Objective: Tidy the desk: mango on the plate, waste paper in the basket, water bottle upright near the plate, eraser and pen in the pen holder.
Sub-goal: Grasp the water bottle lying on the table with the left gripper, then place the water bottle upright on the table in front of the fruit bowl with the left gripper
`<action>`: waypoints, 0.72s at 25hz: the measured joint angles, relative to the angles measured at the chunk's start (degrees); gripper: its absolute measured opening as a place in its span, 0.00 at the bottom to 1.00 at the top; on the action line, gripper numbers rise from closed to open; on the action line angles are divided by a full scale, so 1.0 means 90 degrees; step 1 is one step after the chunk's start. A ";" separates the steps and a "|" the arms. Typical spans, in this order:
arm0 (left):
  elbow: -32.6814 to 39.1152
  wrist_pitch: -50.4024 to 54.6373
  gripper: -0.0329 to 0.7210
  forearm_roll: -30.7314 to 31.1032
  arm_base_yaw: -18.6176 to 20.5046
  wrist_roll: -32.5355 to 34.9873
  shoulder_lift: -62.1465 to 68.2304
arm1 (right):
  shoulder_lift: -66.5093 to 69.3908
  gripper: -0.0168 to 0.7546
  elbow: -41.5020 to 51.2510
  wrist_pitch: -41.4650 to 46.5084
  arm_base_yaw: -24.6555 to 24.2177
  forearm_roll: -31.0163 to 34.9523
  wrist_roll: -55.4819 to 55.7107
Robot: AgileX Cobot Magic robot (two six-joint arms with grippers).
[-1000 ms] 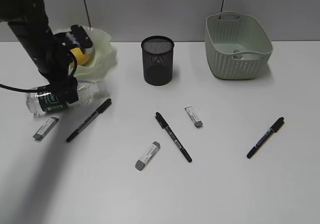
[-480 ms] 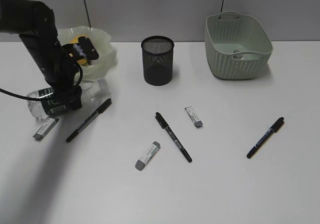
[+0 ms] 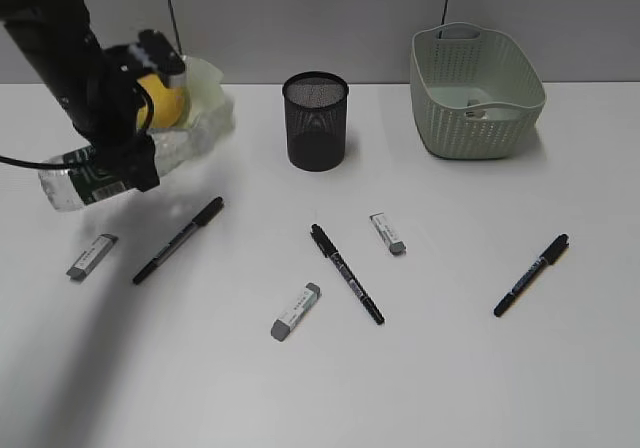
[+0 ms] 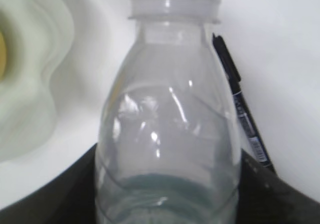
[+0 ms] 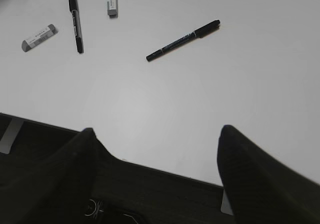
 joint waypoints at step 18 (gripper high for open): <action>0.2138 -0.0811 0.72 -0.3135 0.1960 -0.0618 -0.3307 | 0.0000 0.78 0.0000 0.0000 0.0000 0.0000 0.0000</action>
